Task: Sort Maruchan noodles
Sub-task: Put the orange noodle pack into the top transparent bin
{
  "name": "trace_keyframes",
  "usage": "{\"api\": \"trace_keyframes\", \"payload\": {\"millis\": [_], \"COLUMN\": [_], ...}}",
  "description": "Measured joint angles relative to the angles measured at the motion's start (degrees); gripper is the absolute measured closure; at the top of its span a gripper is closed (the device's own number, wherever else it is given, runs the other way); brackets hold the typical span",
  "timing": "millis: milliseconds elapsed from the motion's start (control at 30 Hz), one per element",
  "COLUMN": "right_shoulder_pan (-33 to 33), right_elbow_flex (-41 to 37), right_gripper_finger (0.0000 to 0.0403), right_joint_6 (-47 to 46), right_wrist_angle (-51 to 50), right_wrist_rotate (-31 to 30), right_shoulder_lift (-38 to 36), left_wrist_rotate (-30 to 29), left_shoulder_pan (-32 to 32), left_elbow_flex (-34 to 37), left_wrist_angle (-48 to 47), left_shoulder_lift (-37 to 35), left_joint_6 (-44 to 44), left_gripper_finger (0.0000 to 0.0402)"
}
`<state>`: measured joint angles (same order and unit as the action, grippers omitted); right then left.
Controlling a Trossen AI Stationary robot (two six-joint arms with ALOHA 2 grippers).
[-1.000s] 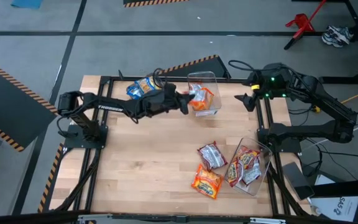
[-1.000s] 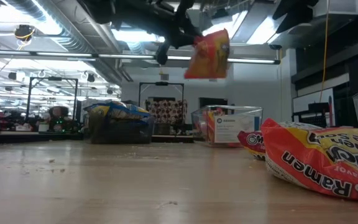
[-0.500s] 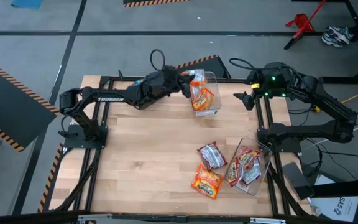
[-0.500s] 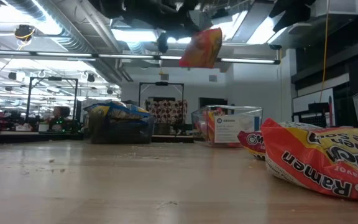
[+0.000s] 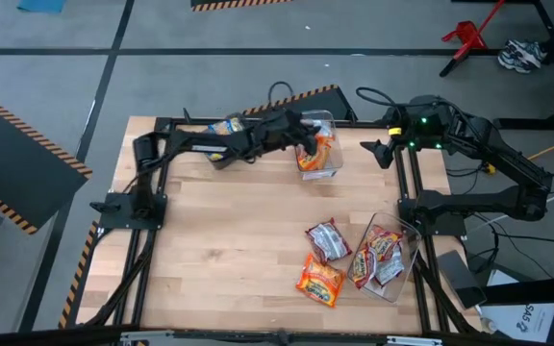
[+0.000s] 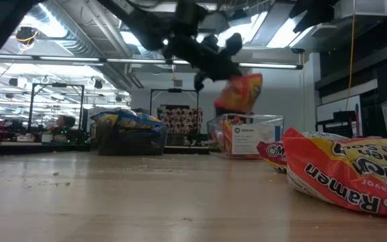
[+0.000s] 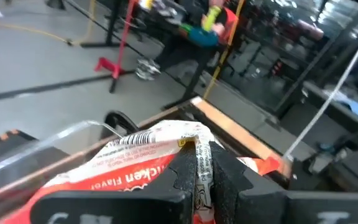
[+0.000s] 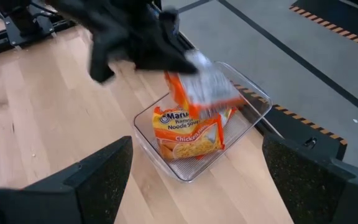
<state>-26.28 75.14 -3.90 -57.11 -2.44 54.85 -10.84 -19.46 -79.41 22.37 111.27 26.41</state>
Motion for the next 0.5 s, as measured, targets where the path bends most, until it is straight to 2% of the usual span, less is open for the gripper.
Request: {"api": "trace_keyframes", "payload": {"millis": [67, 233, 500], "right_shoulder_pan": [0.0, 0.0, 0.0], "right_elbow_flex": [0.0, 0.0, 0.0], "right_gripper_finger": [0.0056, 0.0056, 0.0056], "right_joint_6": [0.0, 0.0, 0.0], "right_wrist_angle": [0.1, 0.0, 0.0], "right_wrist_rotate": [0.0, 0.0, 0.0], "right_shoulder_lift": [0.0, 0.0, 0.0], "left_wrist_rotate": [1.7, 1.5, 1.6], "left_shoulder_pan": [-0.4, -1.6, -3.4], "left_elbow_flex": [-2.1, -5.9, -6.1], "left_wrist_angle": [-0.7, -4.0, -8.9], "left_shoulder_lift": [2.7, 6.1, 8.7], "left_joint_6": [0.0, 0.3, 2.9], "left_gripper_finger": [0.0385, 0.0379, 0.0379]}}
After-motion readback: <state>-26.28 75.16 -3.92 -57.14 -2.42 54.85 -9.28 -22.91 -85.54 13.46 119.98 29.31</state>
